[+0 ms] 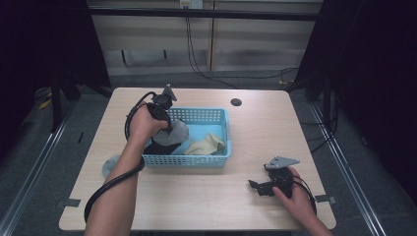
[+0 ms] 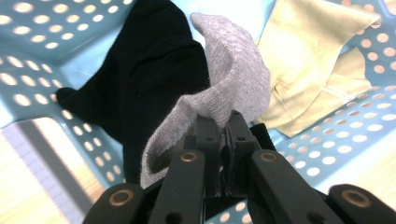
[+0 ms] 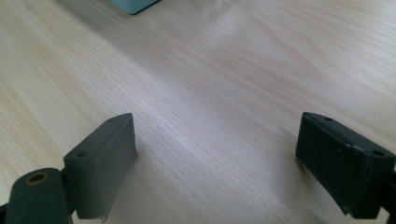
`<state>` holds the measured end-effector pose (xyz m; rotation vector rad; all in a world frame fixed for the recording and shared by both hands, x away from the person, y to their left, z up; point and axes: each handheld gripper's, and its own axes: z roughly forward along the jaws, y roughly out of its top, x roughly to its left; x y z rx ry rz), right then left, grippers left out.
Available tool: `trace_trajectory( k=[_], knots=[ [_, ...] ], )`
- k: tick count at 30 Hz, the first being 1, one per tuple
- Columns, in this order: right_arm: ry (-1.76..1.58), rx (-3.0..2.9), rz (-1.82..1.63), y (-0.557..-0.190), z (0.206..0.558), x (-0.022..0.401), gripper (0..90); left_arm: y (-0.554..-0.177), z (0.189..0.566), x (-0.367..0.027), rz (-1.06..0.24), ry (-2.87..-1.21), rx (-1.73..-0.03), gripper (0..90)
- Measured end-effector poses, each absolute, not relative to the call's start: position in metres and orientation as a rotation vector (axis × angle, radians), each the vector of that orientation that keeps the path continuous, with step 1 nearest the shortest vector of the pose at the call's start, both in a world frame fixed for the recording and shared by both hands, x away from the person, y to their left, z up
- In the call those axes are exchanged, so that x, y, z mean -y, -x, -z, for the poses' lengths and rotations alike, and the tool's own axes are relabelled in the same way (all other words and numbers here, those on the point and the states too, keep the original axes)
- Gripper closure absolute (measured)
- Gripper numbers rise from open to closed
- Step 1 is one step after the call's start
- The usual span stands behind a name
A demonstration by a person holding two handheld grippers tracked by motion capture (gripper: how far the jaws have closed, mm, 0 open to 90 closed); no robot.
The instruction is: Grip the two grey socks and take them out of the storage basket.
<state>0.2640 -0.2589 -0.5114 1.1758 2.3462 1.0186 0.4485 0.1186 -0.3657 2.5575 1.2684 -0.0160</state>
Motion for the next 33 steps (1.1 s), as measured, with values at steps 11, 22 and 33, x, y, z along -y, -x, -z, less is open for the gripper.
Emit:
trace_trajectory(
  k=[11, 22, 33],
  knots=[
    [-1.176, -2.346, -1.018, -0.264, 0.511, 0.259, 11.6, -0.449, 0.341, -0.131, 0.01, -2.575, -1.267, 86.4],
    [-1.176, -2.346, -1.018, -0.264, 0.511, 0.259, 11.6, -0.447, 0.319, -0.146, 0.006, -2.559, -1.284, 86.4],
    [-1.177, -2.346, -1.018, -0.264, 0.511, 0.259, 11.6, -0.442, 0.309, -0.173, -0.032, -2.519, -1.355, 86.4]
  ],
)
